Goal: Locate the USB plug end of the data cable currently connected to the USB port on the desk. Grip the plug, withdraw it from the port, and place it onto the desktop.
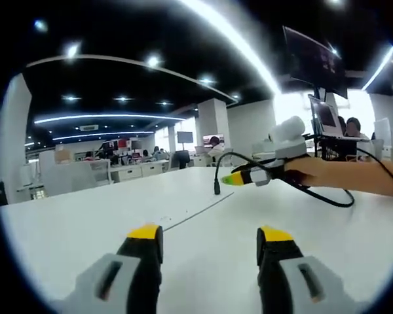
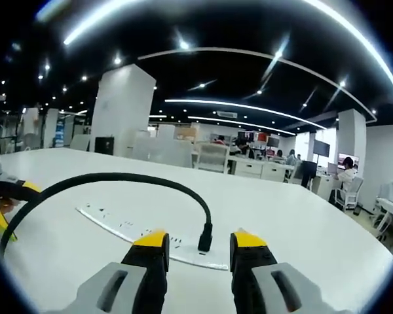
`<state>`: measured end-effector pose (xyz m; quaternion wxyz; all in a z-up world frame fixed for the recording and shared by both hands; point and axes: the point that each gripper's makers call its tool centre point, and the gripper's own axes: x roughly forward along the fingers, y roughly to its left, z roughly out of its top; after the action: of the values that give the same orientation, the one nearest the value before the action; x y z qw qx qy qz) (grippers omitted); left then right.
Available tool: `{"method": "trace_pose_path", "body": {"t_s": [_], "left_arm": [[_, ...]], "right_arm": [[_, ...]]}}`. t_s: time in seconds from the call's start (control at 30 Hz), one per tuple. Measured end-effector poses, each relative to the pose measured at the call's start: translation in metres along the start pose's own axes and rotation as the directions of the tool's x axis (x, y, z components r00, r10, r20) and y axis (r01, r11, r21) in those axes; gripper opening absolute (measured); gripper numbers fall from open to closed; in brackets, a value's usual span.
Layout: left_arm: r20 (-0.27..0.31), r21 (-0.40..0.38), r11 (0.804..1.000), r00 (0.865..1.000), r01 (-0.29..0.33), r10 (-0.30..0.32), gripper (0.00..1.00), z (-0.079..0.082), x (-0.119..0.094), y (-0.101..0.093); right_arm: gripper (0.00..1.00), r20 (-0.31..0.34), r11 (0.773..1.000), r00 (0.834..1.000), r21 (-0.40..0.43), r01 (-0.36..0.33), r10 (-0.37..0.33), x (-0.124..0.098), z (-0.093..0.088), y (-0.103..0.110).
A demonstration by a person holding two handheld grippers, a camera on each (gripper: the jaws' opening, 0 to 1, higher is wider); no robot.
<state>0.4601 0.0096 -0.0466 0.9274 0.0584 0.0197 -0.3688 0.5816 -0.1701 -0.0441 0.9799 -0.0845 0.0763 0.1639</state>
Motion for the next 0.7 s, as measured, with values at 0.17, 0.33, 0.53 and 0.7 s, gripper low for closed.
{"method": "trace_pose_path", "body": {"t_s": [0.17,0.33,0.53,0.7], "left_arm": [[-0.004,0.007,1.000,1.000,-0.004,0.004,0.58,-0.001,0.006,0.003],[0.005,0.001,1.000,1.000,-0.017,0.017,0.59,0.001,0.013,0.010],[0.004,0.003,1.000,1.000,-0.019,0.019,0.59,0.001,0.019,0.010],[-0.002,0.022,1.000,1.000,-0.005,0.005,0.59,-0.001,0.024,0.005]], "right_arm": [[0.38,0.012,0.999,1.000,0.035,-0.001,0.001,0.004,-0.001,0.000],[0.37,0.013,0.999,1.000,0.038,0.003,-0.004,0.009,-0.003,-0.001],[0.37,0.022,0.996,1.000,0.090,-0.001,-0.001,0.014,-0.007,-0.002],[0.37,0.039,0.995,0.999,0.095,-0.004,0.000,0.016,-0.005,0.001]]}}
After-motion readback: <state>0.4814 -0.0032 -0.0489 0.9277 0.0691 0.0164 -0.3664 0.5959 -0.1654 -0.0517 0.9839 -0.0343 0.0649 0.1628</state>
